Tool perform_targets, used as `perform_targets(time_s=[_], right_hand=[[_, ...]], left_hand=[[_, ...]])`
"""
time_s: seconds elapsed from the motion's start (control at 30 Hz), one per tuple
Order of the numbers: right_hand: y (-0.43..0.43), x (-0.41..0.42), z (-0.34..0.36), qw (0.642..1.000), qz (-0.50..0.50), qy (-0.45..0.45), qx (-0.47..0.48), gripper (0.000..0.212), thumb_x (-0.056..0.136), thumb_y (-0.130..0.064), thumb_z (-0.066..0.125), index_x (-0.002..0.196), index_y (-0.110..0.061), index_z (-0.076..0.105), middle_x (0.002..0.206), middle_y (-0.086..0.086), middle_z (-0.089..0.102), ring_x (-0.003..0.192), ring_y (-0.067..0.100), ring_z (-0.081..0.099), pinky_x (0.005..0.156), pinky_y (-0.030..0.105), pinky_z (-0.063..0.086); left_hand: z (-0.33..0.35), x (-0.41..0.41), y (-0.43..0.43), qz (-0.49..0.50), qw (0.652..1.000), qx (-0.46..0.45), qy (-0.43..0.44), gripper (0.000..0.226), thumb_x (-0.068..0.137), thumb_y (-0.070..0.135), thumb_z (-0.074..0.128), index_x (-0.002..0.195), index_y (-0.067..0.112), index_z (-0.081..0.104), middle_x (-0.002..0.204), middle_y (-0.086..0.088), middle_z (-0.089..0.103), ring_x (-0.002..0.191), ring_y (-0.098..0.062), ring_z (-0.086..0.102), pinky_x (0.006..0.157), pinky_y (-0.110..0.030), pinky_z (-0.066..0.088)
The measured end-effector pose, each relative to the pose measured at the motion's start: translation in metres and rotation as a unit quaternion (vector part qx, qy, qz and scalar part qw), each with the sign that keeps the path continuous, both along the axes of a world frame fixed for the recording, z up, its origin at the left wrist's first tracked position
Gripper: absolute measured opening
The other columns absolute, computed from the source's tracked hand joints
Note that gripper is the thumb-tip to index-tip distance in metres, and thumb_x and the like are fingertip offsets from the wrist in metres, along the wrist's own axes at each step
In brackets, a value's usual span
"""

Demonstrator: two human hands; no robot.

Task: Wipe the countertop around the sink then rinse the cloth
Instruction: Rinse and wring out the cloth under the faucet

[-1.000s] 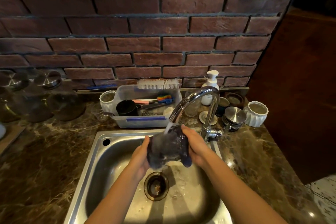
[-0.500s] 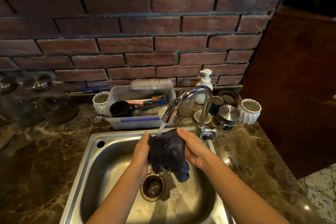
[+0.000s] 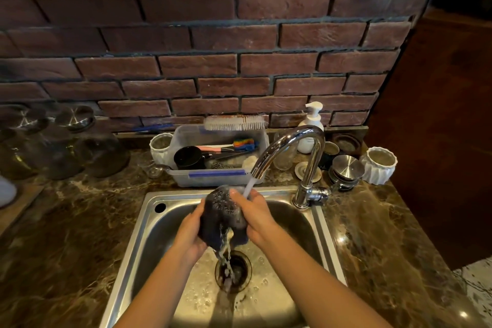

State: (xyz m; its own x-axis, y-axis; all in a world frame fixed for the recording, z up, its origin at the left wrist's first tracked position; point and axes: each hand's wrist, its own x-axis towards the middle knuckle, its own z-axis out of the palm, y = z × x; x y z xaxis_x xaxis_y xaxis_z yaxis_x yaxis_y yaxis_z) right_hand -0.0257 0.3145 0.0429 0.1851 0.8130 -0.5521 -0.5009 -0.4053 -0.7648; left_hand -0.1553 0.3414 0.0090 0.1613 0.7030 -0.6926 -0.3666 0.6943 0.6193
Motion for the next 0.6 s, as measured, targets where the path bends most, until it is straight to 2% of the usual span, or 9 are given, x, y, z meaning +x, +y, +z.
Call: perform_targets(time_s=[0.07,0.1,0.17,0.23,0.3,0.37,0.43,0.5,0.6], right_hand=[[0.006,-0.006,-0.001,0.998,-0.014,-0.067,-0.016,0.009,0.093,-0.028,0.061,0.099,-0.021,0.059,0.108,0.008,0.066,0.107,0.024,0.061,0.096,0.045,0.050],[0.008,-0.005,-0.002,0.997,-0.030,-0.071,-0.022,0.009,0.095,-0.029,0.058,0.100,-0.021,0.060,0.105,0.007,0.065,0.103,0.022,0.061,0.092,0.041,0.051],[0.010,0.004,-0.001,0.996,-0.083,0.014,-0.041,0.011,0.098,-0.023,0.053,0.103,-0.016,0.061,0.098,0.008,0.064,0.091,0.019,0.062,0.080,0.035,0.052],[0.009,0.016,0.001,0.985,-0.117,0.110,-0.064,0.014,0.097,-0.026,0.054,0.100,-0.014,0.062,0.100,0.013,0.064,0.094,0.027,0.063,0.087,0.041,0.053],[0.005,0.023,0.001,0.987,-0.100,0.113,-0.057,0.012,0.095,-0.024,0.058,0.098,-0.013,0.064,0.104,0.016,0.066,0.101,0.032,0.063,0.090,0.046,0.052],[-0.001,0.026,-0.002,0.994,-0.066,0.087,-0.022,0.010,0.093,-0.011,0.061,0.102,-0.011,0.064,0.104,0.017,0.067,0.099,0.031,0.065,0.087,0.045,0.053],[-0.005,0.026,-0.003,0.996,-0.064,0.070,-0.001,0.015,0.092,-0.007,0.060,0.106,-0.011,0.063,0.107,0.018,0.068,0.100,0.031,0.065,0.091,0.048,0.052],[-0.007,0.029,-0.003,0.992,-0.092,0.080,0.011,0.014,0.096,-0.015,0.056,0.108,-0.009,0.062,0.108,0.020,0.068,0.098,0.032,0.065,0.092,0.050,0.051],[-0.007,0.044,0.000,0.985,-0.128,0.111,-0.027,0.030,0.101,-0.031,0.046,0.114,-0.007,0.060,0.106,0.020,0.067,0.090,0.032,0.064,0.080,0.047,0.052]], left_hand=[[0.001,0.001,0.003,0.033,0.999,0.018,0.038,0.039,0.094,0.036,0.057,0.118,0.005,0.062,0.104,-0.017,0.071,0.096,-0.030,0.068,0.079,-0.041,0.053],[0.004,0.001,0.005,0.048,0.998,0.025,0.043,0.037,0.096,0.037,0.054,0.115,0.005,0.063,0.101,-0.016,0.072,0.091,-0.029,0.068,0.075,-0.040,0.054],[0.012,0.002,0.005,0.072,0.997,0.015,0.034,0.040,0.096,0.043,0.051,0.110,0.008,0.063,0.096,-0.016,0.071,0.087,-0.030,0.067,0.073,-0.042,0.053],[0.022,0.000,0.001,0.059,0.998,-0.021,-0.011,0.045,0.096,0.048,0.048,0.106,0.007,0.062,0.094,-0.018,0.069,0.088,-0.033,0.065,0.078,-0.047,0.050],[0.026,0.000,-0.007,0.021,0.997,-0.038,-0.062,0.039,0.094,0.040,0.053,0.107,0.004,0.063,0.095,-0.021,0.071,0.089,-0.035,0.066,0.079,-0.048,0.051],[0.025,0.007,-0.014,0.001,0.995,-0.039,-0.092,0.032,0.088,0.025,0.061,0.110,0.002,0.063,0.094,-0.021,0.073,0.087,-0.034,0.069,0.073,-0.045,0.055],[0.025,0.018,-0.019,-0.008,0.994,-0.040,-0.099,0.028,0.089,0.020,0.061,0.110,0.001,0.063,0.094,-0.022,0.073,0.093,-0.034,0.067,0.077,-0.046,0.053],[0.028,0.027,-0.019,-0.016,0.996,-0.035,-0.082,0.029,0.093,0.025,0.058,0.109,0.001,0.064,0.094,-0.022,0.073,0.096,-0.034,0.066,0.082,-0.045,0.051],[0.031,0.032,-0.012,-0.032,0.999,-0.013,-0.038,0.035,0.091,0.033,0.060,0.112,0.005,0.064,0.106,-0.020,0.071,0.103,-0.034,0.065,0.091,-0.047,0.051]])
